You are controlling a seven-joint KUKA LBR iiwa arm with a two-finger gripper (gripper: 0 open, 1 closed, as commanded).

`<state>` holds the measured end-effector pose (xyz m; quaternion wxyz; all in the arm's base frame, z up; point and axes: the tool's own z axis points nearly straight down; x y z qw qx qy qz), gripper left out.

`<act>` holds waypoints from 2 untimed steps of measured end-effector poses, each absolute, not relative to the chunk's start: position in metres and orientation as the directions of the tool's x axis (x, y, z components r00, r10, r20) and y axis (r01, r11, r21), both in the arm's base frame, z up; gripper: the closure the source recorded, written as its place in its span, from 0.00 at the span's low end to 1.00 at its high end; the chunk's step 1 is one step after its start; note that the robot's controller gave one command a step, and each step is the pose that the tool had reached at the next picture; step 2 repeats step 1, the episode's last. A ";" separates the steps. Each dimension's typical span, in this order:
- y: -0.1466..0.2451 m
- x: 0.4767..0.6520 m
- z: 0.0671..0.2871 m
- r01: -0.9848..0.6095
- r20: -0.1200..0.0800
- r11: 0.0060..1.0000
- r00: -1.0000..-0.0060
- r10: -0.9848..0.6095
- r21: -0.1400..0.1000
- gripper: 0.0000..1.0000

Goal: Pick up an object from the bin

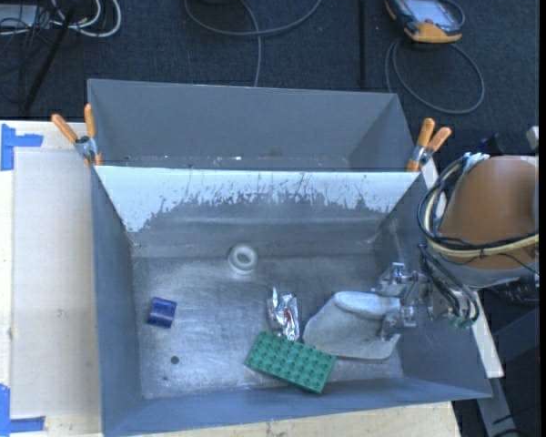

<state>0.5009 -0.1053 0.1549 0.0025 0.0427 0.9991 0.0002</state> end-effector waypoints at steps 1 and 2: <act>-0.105 0.502 0.155 0.082 -0.002 0.997 -0.997 0.082 0.001 1.00; -0.105 0.502 0.155 0.082 -0.002 0.997 -0.997 0.082 0.001 1.00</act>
Offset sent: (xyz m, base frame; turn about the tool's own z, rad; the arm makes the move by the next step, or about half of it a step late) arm -0.0002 0.0000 0.0002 0.0000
